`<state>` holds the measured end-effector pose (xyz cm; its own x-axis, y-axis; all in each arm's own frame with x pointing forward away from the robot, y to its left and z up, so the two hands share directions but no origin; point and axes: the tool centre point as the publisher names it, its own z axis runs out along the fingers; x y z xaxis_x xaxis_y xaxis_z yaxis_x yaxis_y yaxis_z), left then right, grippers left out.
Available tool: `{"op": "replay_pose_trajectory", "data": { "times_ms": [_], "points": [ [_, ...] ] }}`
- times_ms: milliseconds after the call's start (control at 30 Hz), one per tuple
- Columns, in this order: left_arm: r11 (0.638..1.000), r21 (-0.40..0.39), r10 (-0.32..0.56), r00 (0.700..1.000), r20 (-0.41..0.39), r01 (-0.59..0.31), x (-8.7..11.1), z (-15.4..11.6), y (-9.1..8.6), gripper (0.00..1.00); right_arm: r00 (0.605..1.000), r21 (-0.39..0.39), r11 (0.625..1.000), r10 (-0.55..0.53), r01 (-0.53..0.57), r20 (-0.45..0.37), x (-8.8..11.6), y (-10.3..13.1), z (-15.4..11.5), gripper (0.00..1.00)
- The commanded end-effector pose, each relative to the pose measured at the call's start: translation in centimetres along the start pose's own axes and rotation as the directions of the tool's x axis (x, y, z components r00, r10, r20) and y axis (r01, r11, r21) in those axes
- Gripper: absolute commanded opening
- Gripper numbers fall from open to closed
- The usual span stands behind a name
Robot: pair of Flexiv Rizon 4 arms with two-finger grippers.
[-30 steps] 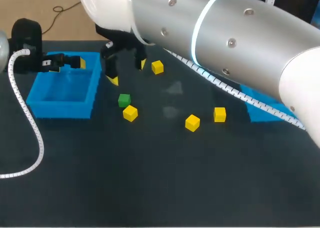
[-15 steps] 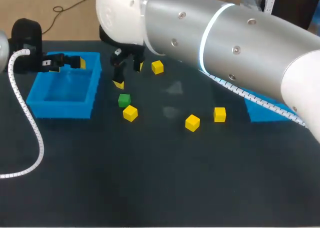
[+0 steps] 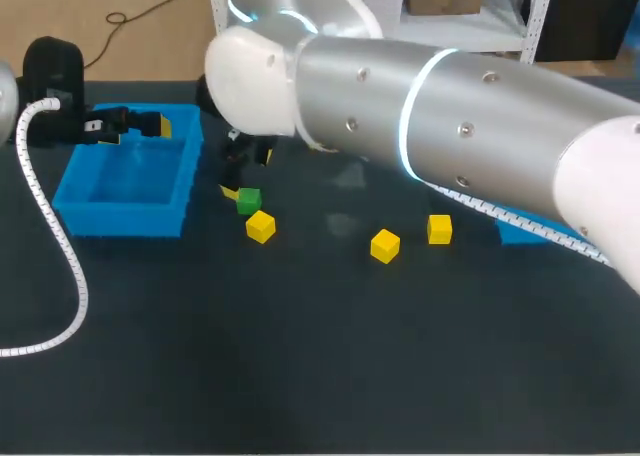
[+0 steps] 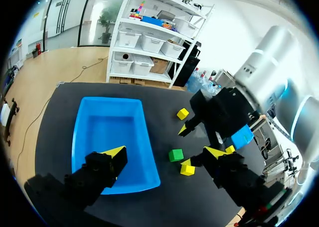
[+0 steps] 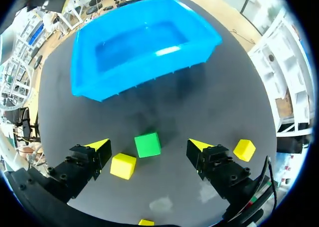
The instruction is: Put the green cubes in the right bin and the yellow cubes in the left bin.
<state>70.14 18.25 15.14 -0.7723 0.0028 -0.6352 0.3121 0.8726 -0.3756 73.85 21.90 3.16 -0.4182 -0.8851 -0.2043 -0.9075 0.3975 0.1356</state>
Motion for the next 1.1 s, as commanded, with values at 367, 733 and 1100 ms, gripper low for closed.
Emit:
{"op": "replay_pose_trajectory", "data": {
  "times_ms": [367,733,1100],
  "points": [
    [1.0,0.012,0.002,1.0,0.007,-0.002,0.2,-0.1,0.2,1.0,0.987,-0.004,1.0,-0.023,0.024,0.158,1.1,0.5,2.1,1.0],
    [1.0,0.012,0.002,1.0,0.007,-0.002,0.2,-0.1,0.2,1.0,0.992,0.008,0.999,-0.048,0.048,0.117,1.4,0.7,3.5,1.0],
    [1.0,0.012,0.002,1.0,0.007,-0.002,0.2,-0.1,0.2,1.0,0.994,0.002,0.999,-0.053,0.053,0.096,1.7,0.8,4.3,0.0]
  ]
}}
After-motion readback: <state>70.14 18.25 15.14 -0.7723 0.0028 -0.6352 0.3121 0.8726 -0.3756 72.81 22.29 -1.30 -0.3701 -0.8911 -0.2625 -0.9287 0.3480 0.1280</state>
